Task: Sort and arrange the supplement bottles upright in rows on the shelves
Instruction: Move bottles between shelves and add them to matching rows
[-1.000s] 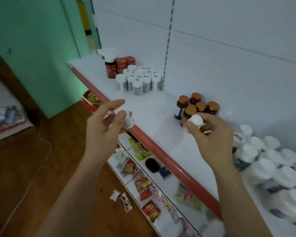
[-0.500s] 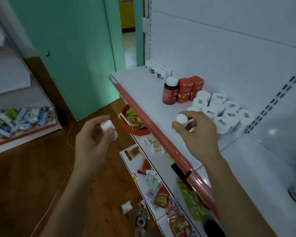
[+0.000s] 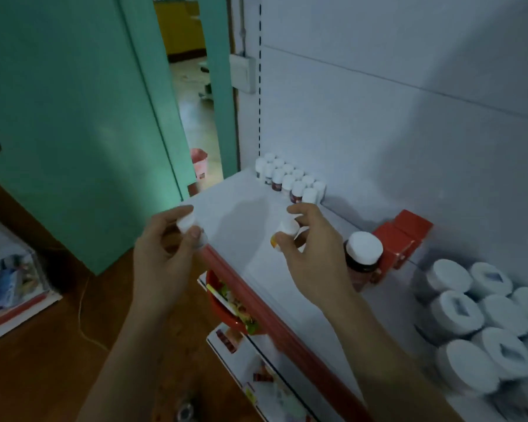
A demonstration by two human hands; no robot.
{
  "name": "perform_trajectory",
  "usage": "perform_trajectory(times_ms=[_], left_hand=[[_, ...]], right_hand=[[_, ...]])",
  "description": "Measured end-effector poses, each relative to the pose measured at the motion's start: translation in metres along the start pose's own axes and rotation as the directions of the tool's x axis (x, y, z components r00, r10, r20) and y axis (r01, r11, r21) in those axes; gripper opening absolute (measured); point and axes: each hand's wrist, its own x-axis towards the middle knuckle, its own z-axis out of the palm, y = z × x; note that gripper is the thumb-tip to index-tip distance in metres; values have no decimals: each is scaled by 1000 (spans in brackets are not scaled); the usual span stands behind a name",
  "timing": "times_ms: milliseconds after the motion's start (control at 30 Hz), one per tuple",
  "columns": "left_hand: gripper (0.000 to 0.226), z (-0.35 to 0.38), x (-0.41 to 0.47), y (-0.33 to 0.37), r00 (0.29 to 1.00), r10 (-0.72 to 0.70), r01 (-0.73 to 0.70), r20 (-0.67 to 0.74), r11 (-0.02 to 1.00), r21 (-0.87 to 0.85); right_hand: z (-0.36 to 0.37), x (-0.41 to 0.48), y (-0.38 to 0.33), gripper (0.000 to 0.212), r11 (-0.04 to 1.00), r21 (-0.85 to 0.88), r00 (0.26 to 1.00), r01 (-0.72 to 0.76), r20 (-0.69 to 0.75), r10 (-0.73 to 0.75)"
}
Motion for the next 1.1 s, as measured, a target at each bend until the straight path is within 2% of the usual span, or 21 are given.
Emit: perform_trajectory(times_ms=[100,200,333,400,500,567,633,700,733,800,867,900,1000,1033,1100], left_hand=[[25,40,70,-26,992,35,-34,119,999,-15],[29,77,132,-49,948,131,-111,290,990,-83],[34,115,184,-74,789,222,-161,572,974,-156],[36,132,196,-80,695,258,-174,671,966,-191],[36,148,203,-82,597,289,-162,748,957,-241],[36,154,207,-82,545,305,-139,781,952,-274],[36,157,208,-79,516,314,-107,797,947,-304],[35,160,209,-76,508,320,-72,800,941,-330],[35,162,209,-74,505,328,-62,798,936,-345],[33,166,208,-66,494,336,-25,801,927,-374],[33,171,204,-56,461,338,40,821,916,-399],[32,173,201,-52,429,344,63,835,911,-407],[29,178,193,-44,315,388,85,866,897,-433],[28,179,193,-44,306,399,81,864,894,-441],[24,176,197,-49,358,410,30,839,893,-449]], right_hand=[[26,32,17,35,996,-46,991,-81,-106,76],[40,69,42,33,980,-82,946,-179,-289,149],[39,105,76,25,899,-108,761,-425,-581,290],[36,118,87,22,871,-120,686,-476,-670,284],[40,131,96,20,856,-172,662,-488,-712,234],[46,134,95,27,858,-118,651,-500,-705,282],[53,133,89,37,874,-50,640,-483,-701,313],[60,125,75,48,877,-84,621,-474,-737,265],[62,118,66,51,881,-144,637,-451,-744,204],[69,103,48,44,880,-267,741,-393,-659,131],[75,95,37,32,880,-287,825,-379,-535,181],[77,93,37,28,879,-278,829,-387,-521,201],[79,93,48,25,891,-195,746,-410,-634,204],[80,93,53,25,901,-136,701,-412,-679,219],[77,92,64,40,901,37,581,-433,-753,310]])
